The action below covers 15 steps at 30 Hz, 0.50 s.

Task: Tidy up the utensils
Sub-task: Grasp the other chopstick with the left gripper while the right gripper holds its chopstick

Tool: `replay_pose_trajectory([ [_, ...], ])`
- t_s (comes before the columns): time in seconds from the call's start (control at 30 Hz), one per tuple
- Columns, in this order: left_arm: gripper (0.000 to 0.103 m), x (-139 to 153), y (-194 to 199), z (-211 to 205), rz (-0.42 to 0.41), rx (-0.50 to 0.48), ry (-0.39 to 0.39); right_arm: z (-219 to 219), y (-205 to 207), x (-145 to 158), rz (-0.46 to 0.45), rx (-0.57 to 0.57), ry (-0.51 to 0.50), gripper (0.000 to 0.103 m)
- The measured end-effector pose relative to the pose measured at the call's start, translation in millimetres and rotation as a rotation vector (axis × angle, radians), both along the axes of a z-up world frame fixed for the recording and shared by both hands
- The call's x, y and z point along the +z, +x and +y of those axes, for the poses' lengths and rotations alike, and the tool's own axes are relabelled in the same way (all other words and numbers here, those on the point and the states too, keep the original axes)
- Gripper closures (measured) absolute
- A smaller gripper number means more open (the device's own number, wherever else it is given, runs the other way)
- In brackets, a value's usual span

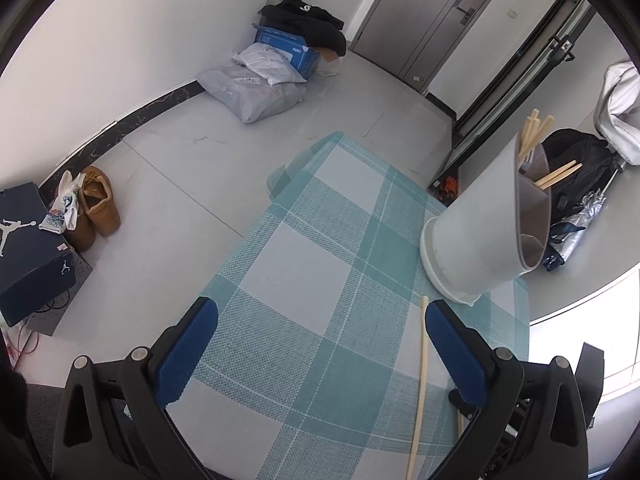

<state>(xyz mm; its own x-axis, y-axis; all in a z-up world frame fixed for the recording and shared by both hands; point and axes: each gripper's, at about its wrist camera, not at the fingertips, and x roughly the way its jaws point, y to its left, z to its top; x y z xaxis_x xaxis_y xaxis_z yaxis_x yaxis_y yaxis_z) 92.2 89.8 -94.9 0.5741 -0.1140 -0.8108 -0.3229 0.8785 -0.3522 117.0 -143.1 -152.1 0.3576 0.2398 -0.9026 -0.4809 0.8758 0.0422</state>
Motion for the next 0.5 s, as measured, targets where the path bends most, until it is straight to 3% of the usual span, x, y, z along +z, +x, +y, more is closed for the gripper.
replay_pose_trajectory([
  [0.1,0.001,-3.4,4.6,-2.1,0.02,-0.008,0.025,8.9,6.1,-0.1,-0.018,0.028,-0.021,0.091],
  [0.2,0.001,-7.4,10.9,-8.2,0.047,-0.026,0.044,6.5,17.1,-1.9,-0.024,0.029,0.004,0.099],
  [0.37,0.001,-16.6,21.7,-27.2,0.081,-0.088,0.045,-16.9,43.0,-0.7,0.02,-0.069,0.169,0.099],
  [0.5,0.001,-16.9,29.8,-52.8,0.064,-0.155,0.096,-48.6,63.0,7.0,0.046,-0.181,0.352,0.099],
])
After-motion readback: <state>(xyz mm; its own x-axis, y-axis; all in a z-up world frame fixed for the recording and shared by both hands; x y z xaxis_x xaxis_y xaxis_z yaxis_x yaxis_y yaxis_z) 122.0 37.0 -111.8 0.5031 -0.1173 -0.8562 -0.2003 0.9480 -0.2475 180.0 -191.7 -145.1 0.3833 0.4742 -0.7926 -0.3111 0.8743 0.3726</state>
